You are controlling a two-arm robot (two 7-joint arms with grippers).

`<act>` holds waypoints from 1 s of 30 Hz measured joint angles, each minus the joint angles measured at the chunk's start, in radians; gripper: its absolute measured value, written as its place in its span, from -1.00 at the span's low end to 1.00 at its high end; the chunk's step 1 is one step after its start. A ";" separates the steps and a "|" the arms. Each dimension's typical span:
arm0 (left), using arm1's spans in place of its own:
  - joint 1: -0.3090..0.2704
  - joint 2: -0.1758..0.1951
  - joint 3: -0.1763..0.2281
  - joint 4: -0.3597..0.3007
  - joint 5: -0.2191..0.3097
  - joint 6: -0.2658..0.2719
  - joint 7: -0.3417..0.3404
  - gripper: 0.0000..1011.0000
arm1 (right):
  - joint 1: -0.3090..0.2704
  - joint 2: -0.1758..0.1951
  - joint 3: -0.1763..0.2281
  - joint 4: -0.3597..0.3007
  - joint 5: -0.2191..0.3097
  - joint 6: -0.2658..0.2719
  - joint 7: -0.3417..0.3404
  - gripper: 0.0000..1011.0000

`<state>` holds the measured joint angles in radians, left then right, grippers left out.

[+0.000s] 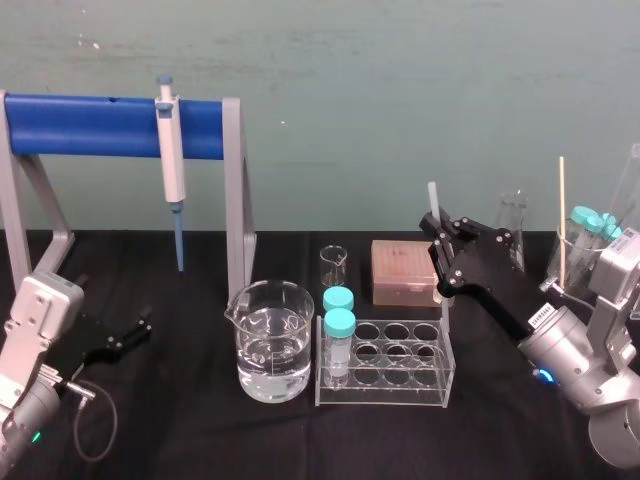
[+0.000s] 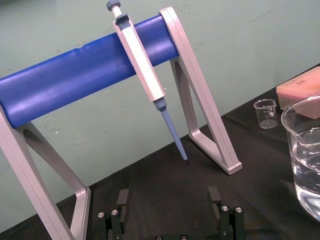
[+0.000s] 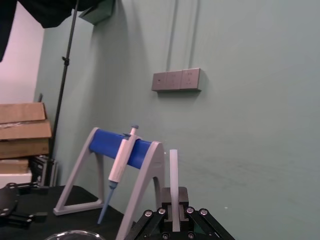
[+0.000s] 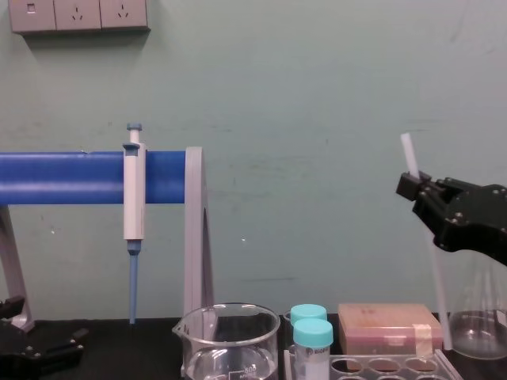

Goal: Pick up the stirring rod with one hand, then place it down.

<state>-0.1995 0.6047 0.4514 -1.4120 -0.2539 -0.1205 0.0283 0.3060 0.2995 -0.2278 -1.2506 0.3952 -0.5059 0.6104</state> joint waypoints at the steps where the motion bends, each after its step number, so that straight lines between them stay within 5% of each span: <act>1: 0.000 0.000 0.000 0.000 0.000 0.000 0.000 0.98 | 0.005 0.000 -0.006 0.006 0.005 0.002 0.008 -0.87; 30: 0.000 0.000 0.000 0.000 0.000 0.000 0.000 0.98 | 0.022 0.008 -0.063 0.041 0.064 0.053 0.055 -0.87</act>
<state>-0.1995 0.6047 0.4514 -1.4120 -0.2539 -0.1205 0.0283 0.3282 0.3072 -0.2909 -1.2096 0.4590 -0.4534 0.6658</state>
